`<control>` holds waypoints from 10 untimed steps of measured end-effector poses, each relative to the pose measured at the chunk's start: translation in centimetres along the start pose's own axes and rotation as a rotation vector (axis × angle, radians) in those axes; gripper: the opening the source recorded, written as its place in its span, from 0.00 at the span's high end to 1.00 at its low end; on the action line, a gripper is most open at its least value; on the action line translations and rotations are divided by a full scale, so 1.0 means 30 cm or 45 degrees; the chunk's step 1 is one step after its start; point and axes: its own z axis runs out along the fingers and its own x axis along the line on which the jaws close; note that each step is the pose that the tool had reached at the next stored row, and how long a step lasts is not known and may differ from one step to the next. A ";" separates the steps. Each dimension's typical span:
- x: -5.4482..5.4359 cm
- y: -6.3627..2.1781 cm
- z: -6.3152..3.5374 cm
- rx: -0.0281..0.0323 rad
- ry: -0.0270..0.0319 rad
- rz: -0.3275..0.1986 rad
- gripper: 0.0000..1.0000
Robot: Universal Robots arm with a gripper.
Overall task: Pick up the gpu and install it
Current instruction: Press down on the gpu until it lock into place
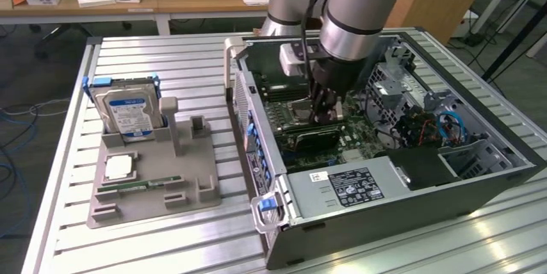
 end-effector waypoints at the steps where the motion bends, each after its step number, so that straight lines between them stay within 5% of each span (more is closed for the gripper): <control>1: 0.007 -0.004 0.006 0.0002 -0.0002 0.000 0.89; 5: 0.048 -0.007 0.027 0.0001 -0.0001 0.000 0.89; 10: 0.030 -0.010 0.049 0.0003 -0.0001 0.000 0.89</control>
